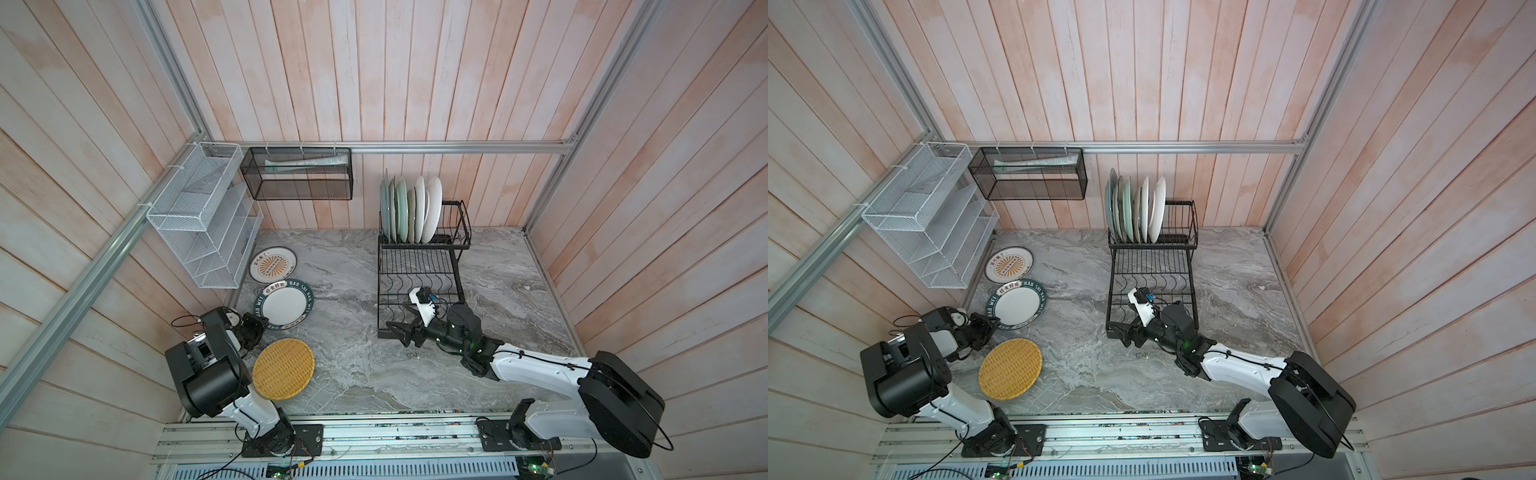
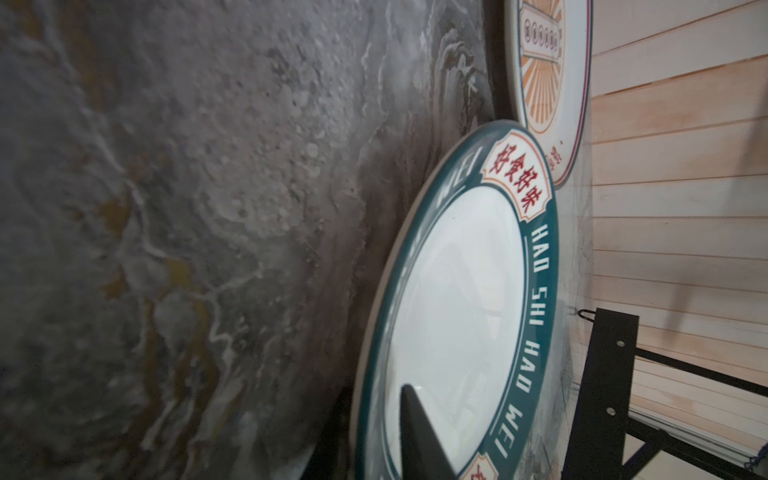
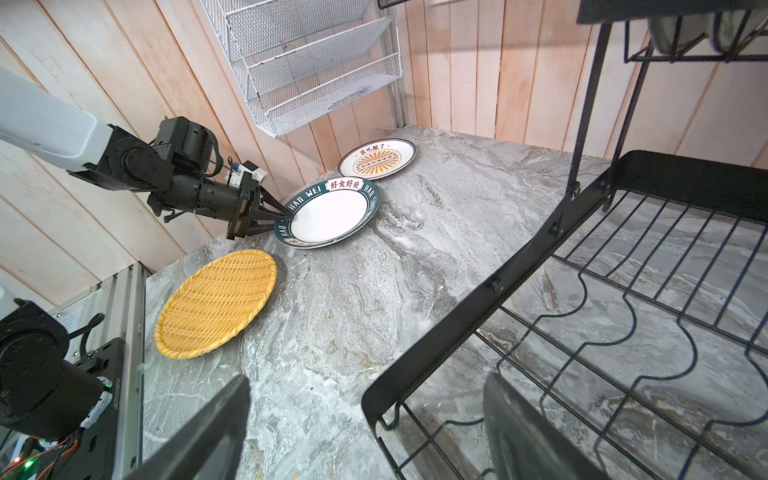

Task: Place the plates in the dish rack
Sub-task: 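Pinch the green-rimmed plate's rim with the left gripper and tilt it upright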

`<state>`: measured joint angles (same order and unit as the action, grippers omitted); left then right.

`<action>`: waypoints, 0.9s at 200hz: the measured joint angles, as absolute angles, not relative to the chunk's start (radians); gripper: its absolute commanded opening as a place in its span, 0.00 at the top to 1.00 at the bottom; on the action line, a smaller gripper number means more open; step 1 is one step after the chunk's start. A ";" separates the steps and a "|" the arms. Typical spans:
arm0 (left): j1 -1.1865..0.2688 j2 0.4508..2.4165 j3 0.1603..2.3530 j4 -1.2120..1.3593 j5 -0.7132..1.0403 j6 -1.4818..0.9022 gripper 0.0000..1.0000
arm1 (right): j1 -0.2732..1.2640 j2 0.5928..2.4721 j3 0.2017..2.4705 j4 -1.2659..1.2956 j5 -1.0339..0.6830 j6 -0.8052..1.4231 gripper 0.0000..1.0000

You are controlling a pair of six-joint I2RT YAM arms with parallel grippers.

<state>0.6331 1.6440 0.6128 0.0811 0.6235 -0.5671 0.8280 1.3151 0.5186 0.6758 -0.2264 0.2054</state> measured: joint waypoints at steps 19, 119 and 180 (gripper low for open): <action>0.633 1.649 0.612 0.095 0.653 -0.604 0.96 | 0.828 1.310 0.519 0.676 -0.226 0.202 0.12; 0.435 1.196 0.629 -0.077 0.595 -0.736 1.00 | 0.829 1.259 0.501 0.675 -0.167 0.154 0.02; 0.120 0.883 0.688 -0.300 0.514 -0.832 1.00 | 0.834 1.157 0.440 0.741 -0.065 0.112 0.02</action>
<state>0.1200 0.8829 0.6880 -0.2996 0.5144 -0.8318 0.8345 1.1572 0.4400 0.7410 -0.0647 0.1120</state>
